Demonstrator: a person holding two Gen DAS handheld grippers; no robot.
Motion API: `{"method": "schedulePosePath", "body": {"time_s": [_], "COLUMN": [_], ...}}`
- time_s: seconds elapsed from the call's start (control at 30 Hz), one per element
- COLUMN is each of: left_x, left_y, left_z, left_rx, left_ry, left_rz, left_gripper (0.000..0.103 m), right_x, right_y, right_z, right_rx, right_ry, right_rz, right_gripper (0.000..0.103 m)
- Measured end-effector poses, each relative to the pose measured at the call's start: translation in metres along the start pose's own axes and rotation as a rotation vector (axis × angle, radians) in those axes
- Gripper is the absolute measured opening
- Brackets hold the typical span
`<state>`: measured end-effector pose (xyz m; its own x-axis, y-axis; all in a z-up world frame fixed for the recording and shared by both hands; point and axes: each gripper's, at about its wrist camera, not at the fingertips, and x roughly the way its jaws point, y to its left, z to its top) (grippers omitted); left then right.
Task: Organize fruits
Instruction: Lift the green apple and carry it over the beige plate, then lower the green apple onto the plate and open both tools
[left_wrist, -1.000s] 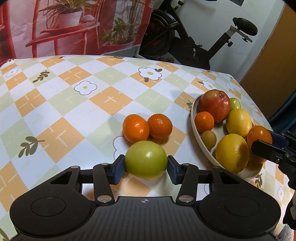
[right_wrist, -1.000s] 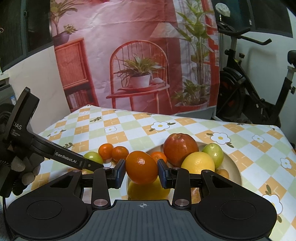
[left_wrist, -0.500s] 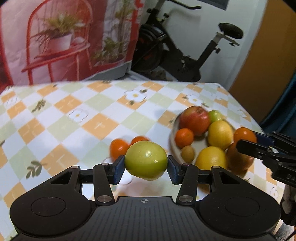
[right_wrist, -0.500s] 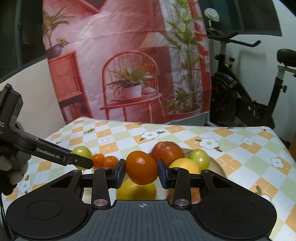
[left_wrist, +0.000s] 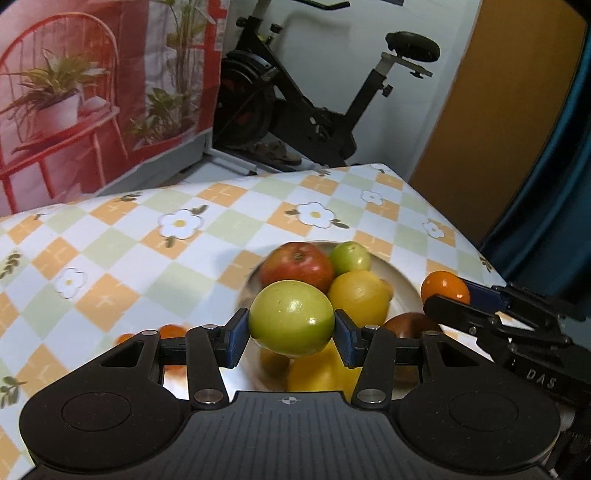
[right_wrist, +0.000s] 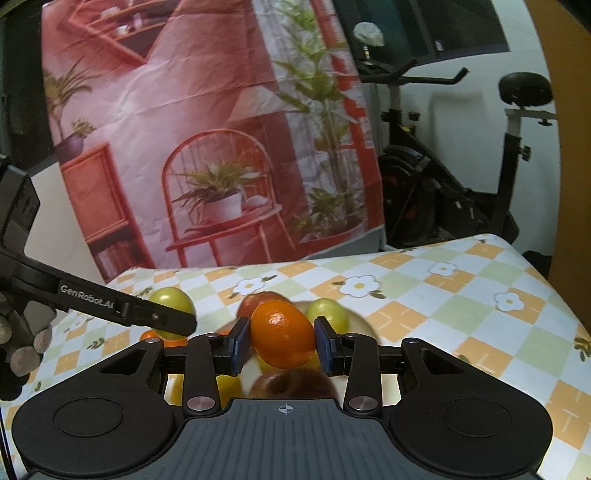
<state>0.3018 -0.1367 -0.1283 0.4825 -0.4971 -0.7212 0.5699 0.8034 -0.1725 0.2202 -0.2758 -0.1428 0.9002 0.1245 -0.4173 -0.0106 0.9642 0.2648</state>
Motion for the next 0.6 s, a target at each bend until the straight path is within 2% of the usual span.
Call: {"method": "schedulePosePath", "body": {"time_s": [0.27, 0.6], "left_x": [0.03, 0.035], "left_y": [-0.013, -0.019], "left_z": [0.005, 0.006], "left_rx": [0.015, 0.057], "left_ry": [0.061, 0.09], "left_rz": [0.007, 0.022], "left_gripper": [0.051, 0.051], "right_x": [-0.001, 0.015], "right_y": [-0.03, -0.049], "right_z": [-0.002, -0.011], "right_rx": [0.045, 0.061], "right_ry": [-0.02, -0.021], "right_rz": [-0.013, -0.003], "right_gripper": [0.034, 0.034]}}
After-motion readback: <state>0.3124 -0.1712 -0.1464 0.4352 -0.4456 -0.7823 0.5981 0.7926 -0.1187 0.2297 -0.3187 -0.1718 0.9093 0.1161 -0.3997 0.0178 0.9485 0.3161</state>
